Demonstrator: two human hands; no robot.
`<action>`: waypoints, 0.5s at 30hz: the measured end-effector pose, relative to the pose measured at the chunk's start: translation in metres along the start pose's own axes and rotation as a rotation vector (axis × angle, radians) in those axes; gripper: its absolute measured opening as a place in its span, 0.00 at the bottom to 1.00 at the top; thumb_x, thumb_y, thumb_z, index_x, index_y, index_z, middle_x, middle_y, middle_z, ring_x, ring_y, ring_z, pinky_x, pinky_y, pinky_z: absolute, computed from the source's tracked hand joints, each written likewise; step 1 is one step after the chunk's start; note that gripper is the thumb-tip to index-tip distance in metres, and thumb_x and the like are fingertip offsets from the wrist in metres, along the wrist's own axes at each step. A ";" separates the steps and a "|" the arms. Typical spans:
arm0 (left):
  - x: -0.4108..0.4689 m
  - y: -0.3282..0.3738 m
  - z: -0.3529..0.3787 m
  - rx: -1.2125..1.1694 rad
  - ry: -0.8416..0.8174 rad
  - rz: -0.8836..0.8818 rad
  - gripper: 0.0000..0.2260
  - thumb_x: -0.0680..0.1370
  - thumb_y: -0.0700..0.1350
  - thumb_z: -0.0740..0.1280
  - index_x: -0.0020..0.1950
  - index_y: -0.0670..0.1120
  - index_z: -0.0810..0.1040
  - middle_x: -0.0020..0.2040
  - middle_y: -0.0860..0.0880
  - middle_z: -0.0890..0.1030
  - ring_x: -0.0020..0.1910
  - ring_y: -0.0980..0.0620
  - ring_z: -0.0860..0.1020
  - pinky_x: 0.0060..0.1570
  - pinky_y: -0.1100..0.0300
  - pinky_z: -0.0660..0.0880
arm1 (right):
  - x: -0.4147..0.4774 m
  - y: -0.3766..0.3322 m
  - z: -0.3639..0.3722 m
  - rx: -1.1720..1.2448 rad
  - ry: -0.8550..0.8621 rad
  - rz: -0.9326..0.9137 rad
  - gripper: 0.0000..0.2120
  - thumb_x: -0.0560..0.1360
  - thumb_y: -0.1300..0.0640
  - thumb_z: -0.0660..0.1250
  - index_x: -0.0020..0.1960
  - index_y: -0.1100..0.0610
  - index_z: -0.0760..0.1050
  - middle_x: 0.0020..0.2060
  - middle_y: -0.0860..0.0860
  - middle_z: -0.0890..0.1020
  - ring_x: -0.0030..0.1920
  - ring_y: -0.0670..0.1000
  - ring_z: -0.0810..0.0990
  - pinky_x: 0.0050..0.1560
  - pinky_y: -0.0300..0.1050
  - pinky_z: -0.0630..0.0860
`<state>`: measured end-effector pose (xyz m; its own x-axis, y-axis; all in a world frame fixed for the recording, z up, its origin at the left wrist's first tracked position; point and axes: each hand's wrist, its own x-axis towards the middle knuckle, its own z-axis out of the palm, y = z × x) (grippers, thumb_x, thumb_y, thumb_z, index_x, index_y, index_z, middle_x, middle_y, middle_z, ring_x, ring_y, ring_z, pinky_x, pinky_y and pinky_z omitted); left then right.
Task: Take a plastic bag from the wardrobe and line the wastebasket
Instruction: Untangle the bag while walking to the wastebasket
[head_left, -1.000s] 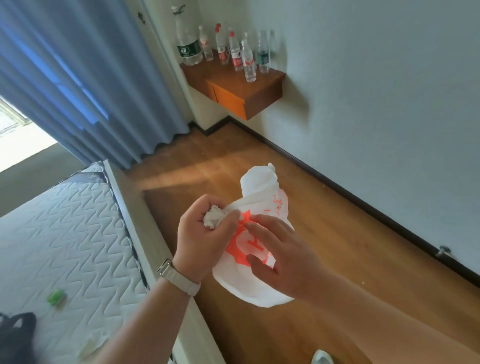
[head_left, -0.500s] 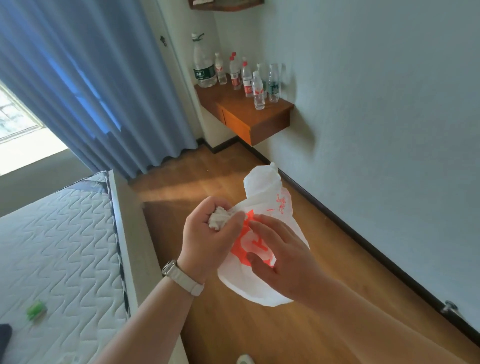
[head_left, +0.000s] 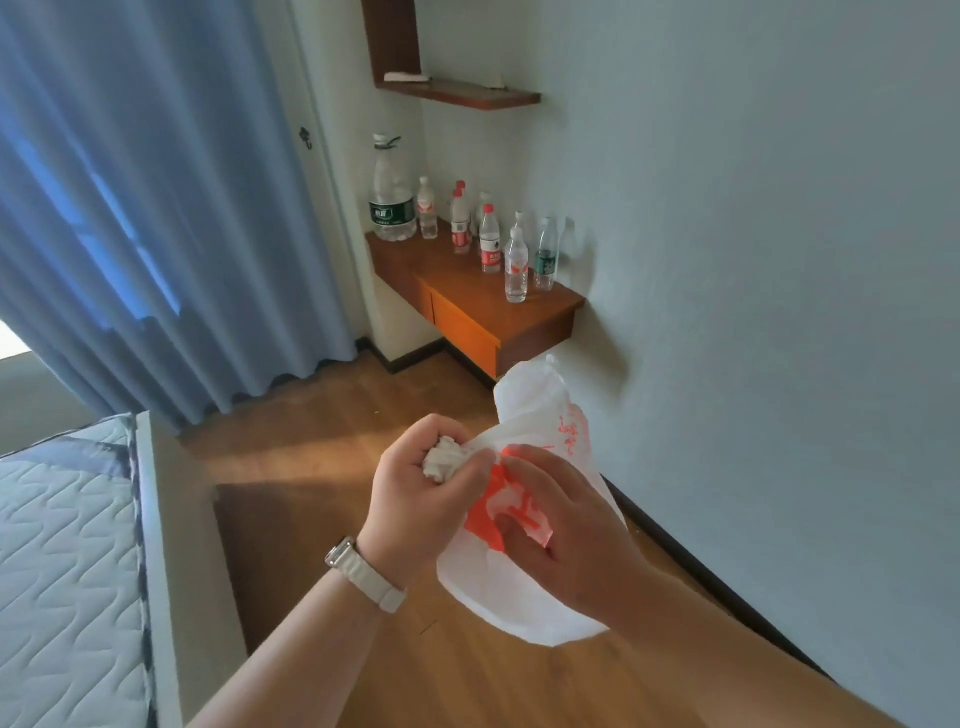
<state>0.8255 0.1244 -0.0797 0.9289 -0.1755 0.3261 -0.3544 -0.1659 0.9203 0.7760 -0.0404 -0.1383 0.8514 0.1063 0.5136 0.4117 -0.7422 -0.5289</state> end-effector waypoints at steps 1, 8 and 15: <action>0.016 -0.004 -0.010 -0.001 -0.002 0.013 0.05 0.70 0.47 0.72 0.39 0.52 0.77 0.34 0.53 0.79 0.32 0.53 0.78 0.30 0.62 0.76 | 0.017 0.000 0.009 -0.013 -0.003 0.002 0.21 0.80 0.46 0.64 0.69 0.51 0.68 0.66 0.46 0.75 0.65 0.47 0.75 0.65 0.43 0.74; 0.087 -0.033 -0.075 0.032 0.073 0.022 0.09 0.74 0.36 0.72 0.40 0.48 0.76 0.33 0.59 0.79 0.32 0.59 0.78 0.30 0.69 0.73 | 0.110 -0.003 0.074 -0.023 -0.098 -0.018 0.22 0.79 0.44 0.65 0.70 0.49 0.68 0.68 0.44 0.74 0.66 0.47 0.74 0.66 0.37 0.66; 0.140 -0.075 -0.125 0.103 0.255 -0.026 0.09 0.73 0.36 0.73 0.38 0.47 0.76 0.31 0.58 0.77 0.30 0.59 0.76 0.29 0.70 0.72 | 0.195 0.007 0.138 0.031 -0.242 -0.088 0.23 0.78 0.45 0.66 0.71 0.49 0.68 0.69 0.43 0.72 0.68 0.46 0.70 0.65 0.27 0.59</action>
<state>0.9956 0.2341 -0.0758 0.9302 0.0778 0.3588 -0.3273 -0.2670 0.9064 0.9897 0.0661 -0.1353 0.8632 0.3276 0.3840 0.4943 -0.7030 -0.5113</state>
